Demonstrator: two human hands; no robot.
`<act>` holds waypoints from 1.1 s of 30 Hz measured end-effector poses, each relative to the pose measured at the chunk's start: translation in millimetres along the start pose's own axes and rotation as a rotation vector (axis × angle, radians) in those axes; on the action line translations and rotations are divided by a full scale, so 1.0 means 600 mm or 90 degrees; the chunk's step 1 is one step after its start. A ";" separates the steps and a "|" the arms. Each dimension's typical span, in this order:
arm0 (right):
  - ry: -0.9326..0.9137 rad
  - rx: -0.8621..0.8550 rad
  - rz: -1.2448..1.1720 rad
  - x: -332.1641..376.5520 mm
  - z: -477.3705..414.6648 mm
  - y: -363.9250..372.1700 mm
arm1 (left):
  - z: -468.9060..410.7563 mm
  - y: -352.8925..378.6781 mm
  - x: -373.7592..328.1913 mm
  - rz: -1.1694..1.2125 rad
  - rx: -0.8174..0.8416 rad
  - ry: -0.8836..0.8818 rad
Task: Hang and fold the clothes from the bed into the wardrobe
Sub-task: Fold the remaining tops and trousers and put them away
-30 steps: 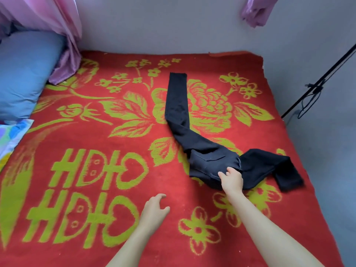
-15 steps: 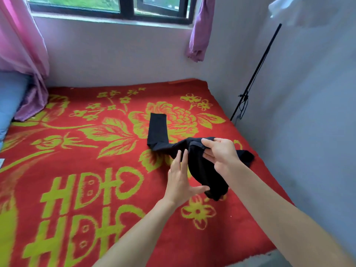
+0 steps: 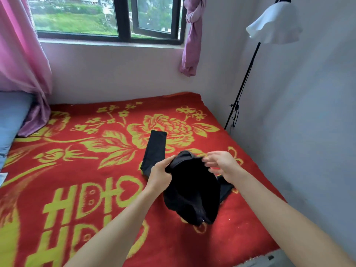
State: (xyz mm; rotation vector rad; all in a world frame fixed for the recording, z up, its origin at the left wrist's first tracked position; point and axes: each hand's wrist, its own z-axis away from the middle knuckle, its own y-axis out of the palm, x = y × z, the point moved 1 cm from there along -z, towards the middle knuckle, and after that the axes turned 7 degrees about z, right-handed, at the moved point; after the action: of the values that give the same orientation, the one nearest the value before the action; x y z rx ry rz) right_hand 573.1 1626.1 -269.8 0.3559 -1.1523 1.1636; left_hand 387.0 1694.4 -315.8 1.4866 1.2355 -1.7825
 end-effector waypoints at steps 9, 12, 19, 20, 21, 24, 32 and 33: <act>0.163 0.109 0.199 -0.198 -0.012 0.039 | -0.022 -0.019 -0.038 -0.051 -0.022 -0.137; 0.144 0.178 0.201 -0.223 -0.025 0.061 | -0.040 -0.026 -0.047 -0.003 -0.078 -0.168; 0.198 0.018 -0.004 -0.255 -0.055 0.081 | -0.059 -0.046 -0.066 0.262 -0.247 -0.278; 0.247 0.015 -0.056 -0.255 -0.052 0.078 | -0.060 -0.054 -0.066 0.304 -0.285 -0.298; 0.286 0.029 -0.109 -0.257 -0.055 0.073 | -0.061 -0.066 -0.065 0.346 -0.322 -0.315; 0.301 0.045 -0.202 -0.224 -0.062 0.050 | -0.066 -0.103 -0.055 0.415 -0.384 -0.336; -0.069 -0.201 -0.194 0.103 -0.119 -0.055 | -0.019 -0.191 -0.068 0.305 -0.283 -0.240; -0.111 -0.203 -0.188 0.145 -0.115 -0.061 | -0.011 -0.197 -0.075 0.273 -0.245 -0.225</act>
State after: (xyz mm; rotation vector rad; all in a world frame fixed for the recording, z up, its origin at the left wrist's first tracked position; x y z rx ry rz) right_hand 635.6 1707.9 -213.9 0.3719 -1.3621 0.6879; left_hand 304.3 1746.8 -235.3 1.0618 0.9288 -1.3549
